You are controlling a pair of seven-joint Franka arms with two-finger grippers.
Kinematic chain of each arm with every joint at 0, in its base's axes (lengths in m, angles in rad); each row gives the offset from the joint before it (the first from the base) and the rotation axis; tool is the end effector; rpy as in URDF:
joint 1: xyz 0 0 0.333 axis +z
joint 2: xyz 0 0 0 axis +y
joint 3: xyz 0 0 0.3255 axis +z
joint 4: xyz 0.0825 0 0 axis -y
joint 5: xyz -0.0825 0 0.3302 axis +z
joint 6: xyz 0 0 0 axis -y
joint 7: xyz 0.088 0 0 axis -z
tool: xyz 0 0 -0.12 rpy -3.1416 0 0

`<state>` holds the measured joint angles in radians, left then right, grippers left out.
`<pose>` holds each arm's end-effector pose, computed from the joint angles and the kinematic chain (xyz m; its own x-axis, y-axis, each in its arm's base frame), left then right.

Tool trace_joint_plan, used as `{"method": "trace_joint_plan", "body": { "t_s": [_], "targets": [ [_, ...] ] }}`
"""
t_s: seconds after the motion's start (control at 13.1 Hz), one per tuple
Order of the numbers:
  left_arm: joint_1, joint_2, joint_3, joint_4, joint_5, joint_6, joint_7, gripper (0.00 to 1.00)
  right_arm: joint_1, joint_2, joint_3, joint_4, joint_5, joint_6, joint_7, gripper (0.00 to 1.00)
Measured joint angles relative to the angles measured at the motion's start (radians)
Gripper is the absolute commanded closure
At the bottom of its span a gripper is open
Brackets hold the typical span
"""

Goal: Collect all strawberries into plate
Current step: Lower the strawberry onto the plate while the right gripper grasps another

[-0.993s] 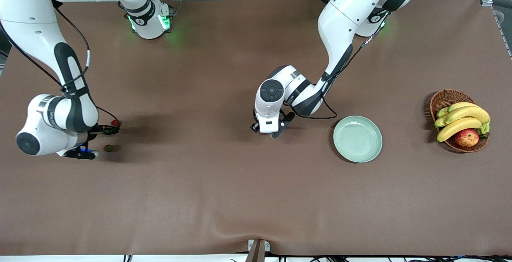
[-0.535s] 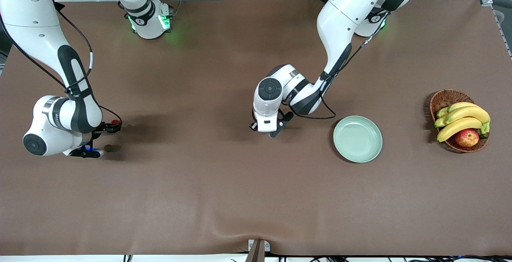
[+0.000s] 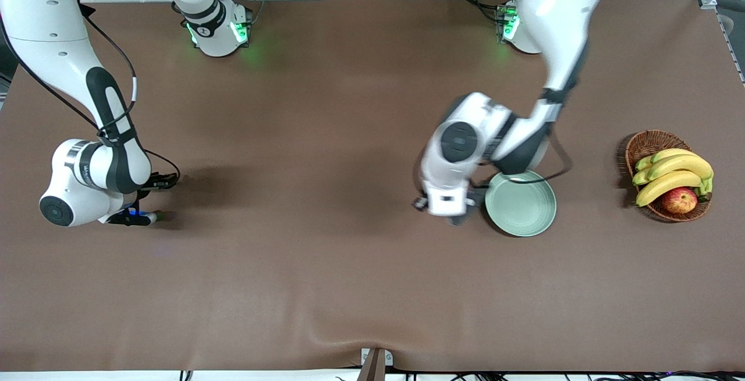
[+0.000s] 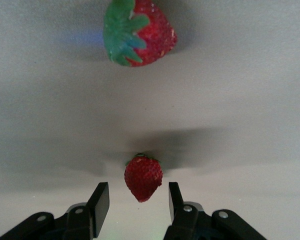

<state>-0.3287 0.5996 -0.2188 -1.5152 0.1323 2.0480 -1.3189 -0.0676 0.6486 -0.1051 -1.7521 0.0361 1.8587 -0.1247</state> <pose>0.5779 -0.3129 0.3360 0.7370 0.6755 -0.0211 0.6742 -0.7371 -0.0474 0.5529 -0.0891 0.2080 0.8571 -0.0481 -0.5129 -0.0709 -0.9972 -0.0250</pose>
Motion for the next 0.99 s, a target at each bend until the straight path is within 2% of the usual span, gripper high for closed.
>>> {"method": "trace_joint_plan", "body": {
  "t_s": [0.08,0.15,0.31,0.38,0.46,0.53,0.76,0.99],
  "targets": [
    [0.051,-0.017,0.0,-0.033,0.0,-0.016,0.078,1.0,0.0,0.003,0.0,0.0,0.0,0.002,0.0,0.52],
    [0.101,-0.023,-0.001,-0.071,0.0,-0.018,0.155,1.0,0.0,0.008,0.0,0.0,0.0,0.008,0.0,0.6],
    [0.176,-0.016,-0.001,-0.133,0.0,-0.014,0.286,0.85,0.0,0.014,0.0,0.0,0.0,0.015,-0.001,0.76],
    [0.202,-0.014,-0.001,-0.158,0.0,-0.008,0.335,0.71,0.0,0.014,0.0,0.0,0.0,0.015,-0.001,0.87],
    [0.225,-0.013,-0.001,-0.176,0.002,-0.003,0.377,0.34,0.0,0.013,0.0,0.001,0.0,0.014,-0.001,0.98],
    [0.244,-0.013,-0.001,-0.19,0.009,-0.001,0.411,0.0,0.0,0.013,0.0,0.001,0.0,0.014,-0.001,1.0],
    [0.276,-0.023,-0.003,-0.189,0.025,0.005,0.458,0.0,0.005,0.013,0.005,0.016,0.0,0.042,-0.001,1.0],
    [0.283,-0.097,-0.015,-0.175,0.025,0.004,0.469,0.0,0.075,0.006,0.02,0.147,0.019,0.054,0.065,1.0]
  ]
}}
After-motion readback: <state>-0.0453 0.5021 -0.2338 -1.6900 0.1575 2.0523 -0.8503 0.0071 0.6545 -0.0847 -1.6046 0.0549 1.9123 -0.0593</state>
